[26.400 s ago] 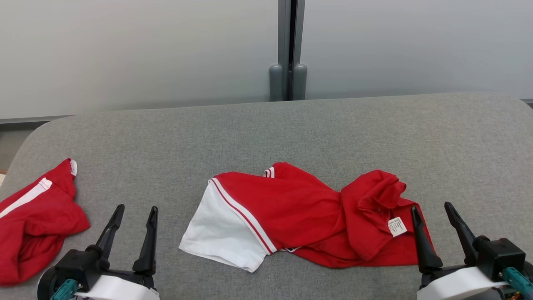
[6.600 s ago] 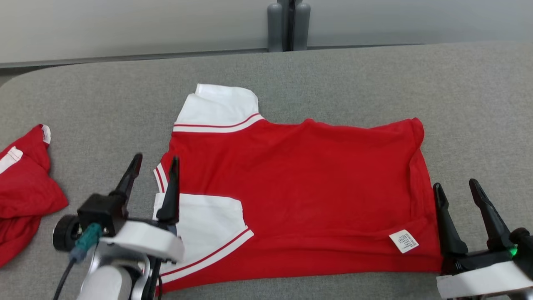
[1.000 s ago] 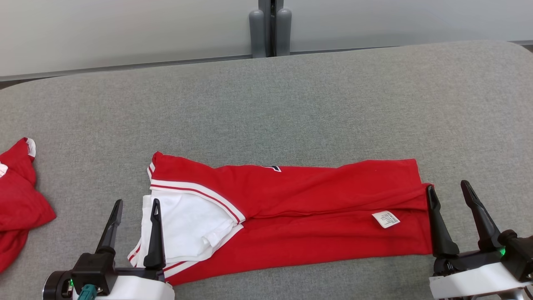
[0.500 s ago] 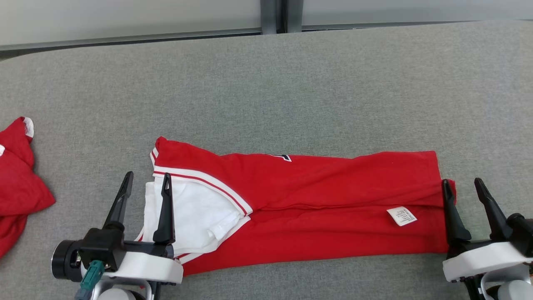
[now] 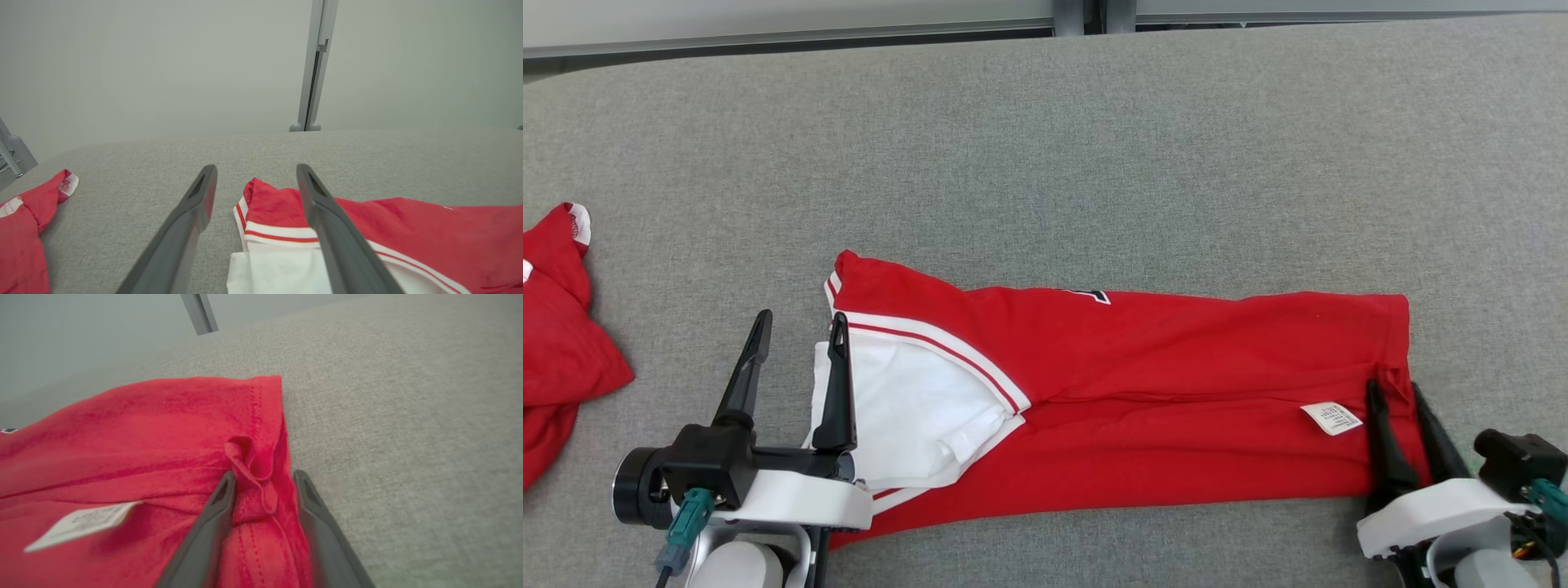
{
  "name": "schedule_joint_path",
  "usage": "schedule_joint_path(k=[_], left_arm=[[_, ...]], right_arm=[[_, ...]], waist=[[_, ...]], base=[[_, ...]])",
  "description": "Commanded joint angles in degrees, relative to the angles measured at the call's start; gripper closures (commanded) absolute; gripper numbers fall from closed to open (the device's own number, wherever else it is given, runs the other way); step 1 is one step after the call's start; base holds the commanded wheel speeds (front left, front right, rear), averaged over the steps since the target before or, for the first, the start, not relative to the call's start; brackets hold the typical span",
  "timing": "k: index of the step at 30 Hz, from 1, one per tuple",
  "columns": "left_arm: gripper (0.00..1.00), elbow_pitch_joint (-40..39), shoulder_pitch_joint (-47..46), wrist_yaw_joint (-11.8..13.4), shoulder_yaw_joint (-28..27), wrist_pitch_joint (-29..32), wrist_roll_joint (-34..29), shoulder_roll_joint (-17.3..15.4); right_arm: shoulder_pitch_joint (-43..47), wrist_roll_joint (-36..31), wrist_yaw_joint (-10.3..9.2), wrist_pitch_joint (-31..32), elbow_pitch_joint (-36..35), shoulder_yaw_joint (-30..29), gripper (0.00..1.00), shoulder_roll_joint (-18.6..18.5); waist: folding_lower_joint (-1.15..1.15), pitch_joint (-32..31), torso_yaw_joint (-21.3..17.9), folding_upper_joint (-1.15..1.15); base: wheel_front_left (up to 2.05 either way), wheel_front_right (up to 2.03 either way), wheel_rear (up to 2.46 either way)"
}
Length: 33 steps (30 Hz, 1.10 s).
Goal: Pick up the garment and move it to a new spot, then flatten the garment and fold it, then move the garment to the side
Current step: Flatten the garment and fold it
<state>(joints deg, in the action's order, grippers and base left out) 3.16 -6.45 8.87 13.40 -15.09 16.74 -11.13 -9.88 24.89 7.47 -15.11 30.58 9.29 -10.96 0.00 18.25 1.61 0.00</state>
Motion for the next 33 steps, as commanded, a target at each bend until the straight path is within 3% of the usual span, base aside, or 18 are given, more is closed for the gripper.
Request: schedule_joint_path(k=[1,10,23,28,33], left_arm=[[0.0,0.1,-1.0,-0.3,-0.5,-0.1,-0.4,0.0],[0.0,0.2,-0.7,-1.9,-2.4,-0.1,-1.4,1.5],[0.0,1.3,-0.5,-4.2,-4.0,-0.1,-3.3,3.4],[0.0,1.6,0.1,-4.7,-4.8,-0.1,-3.8,3.7],[0.0,1.6,0.6,-5.0,-5.5,-0.1,-4.1,4.0]], right_arm=[[1.7,0.6,0.04,2.3,3.4,2.6,1.0,1.7],[-0.6,5.8,-0.12,1.7,5.5,5.8,1.0,-1.8],[0.7,11.0,-0.05,0.0,6.6,-5.7,1.0,-14.4],[0.1,10.8,-0.03,0.0,3.1,-5.4,1.0,-15.0],[-1.2,10.0,-0.02,2.4,-7.3,-2.2,1.0,-13.3]], waist=[[0.0,0.0,0.0,0.0],[0.0,0.0,-1.0,0.0],[0.0,-1.4,-2.4,0.0],[0.0,-1.9,-3.0,0.0],[0.0,-2.5,-3.8,0.0]], base=[[0.0,0.0,0.0],[0.0,0.0,0.0],[0.0,0.0,0.0],[0.0,0.0,0.0],[0.0,0.0,0.0]])
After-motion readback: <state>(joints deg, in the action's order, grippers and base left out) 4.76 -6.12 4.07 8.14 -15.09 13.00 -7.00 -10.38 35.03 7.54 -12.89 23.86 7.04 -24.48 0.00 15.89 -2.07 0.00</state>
